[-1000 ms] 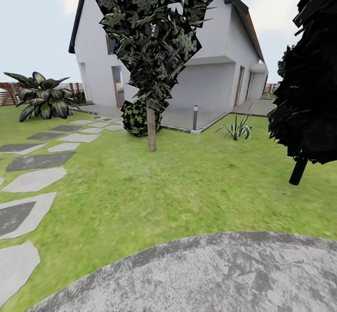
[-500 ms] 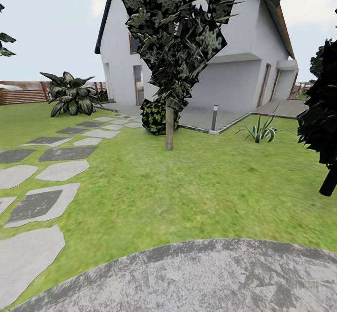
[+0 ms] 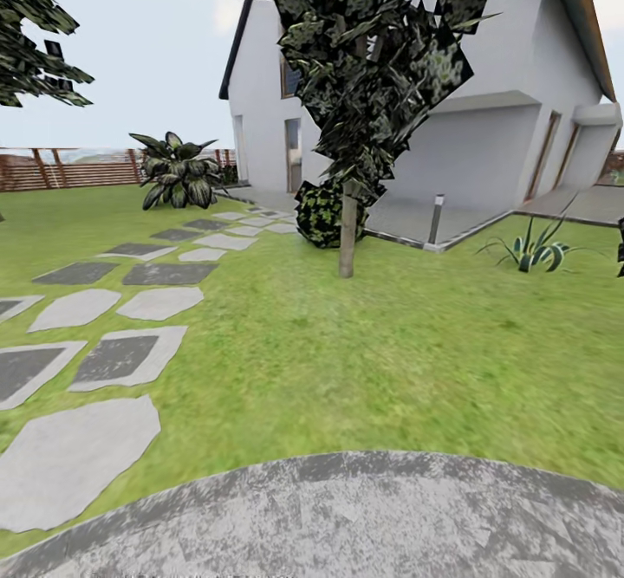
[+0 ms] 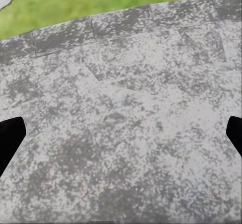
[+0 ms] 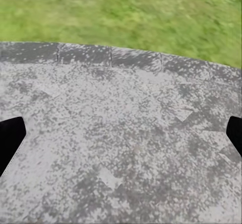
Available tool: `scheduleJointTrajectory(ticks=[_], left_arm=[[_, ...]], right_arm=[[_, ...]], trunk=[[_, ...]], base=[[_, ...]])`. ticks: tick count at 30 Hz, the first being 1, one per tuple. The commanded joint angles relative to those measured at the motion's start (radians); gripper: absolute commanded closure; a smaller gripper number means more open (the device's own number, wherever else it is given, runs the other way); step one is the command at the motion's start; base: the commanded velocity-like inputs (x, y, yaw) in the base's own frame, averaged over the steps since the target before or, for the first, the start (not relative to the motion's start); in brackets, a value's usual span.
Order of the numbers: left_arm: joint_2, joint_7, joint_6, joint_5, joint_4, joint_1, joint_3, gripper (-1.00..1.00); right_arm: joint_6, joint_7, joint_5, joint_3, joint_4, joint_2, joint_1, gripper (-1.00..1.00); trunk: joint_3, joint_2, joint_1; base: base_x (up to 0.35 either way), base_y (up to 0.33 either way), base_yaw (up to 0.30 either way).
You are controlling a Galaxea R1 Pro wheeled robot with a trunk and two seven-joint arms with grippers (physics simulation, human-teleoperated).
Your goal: Pick up the pesticide atomizer in the garden and spray insectifuge to fully cover both potted plants in the garden.
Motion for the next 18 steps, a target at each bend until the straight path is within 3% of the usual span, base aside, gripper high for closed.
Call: scheduleJointTrajectory(ticks=[1,18], left_arm=[[0.000,0.000,-0.003,-0.001,0.001,-0.001,0.002,-1.00],[-0.002,0.000,-0.003,-0.006,0.001,-0.001,-0.001,-1.00]], right_arm=[[-0.003,-0.001,0.000,0.000,0.000,0.000,0.000,-1.00],[-0.003,-0.001,0.002,0.003,0.000,0.000,0.000,-1.00]], trunk=[[-0.002,-0.001,0.000],[-0.016,-0.001,0.000]], base=[[0.000,0.000,0.271],[0.000,0.000,0.248]])
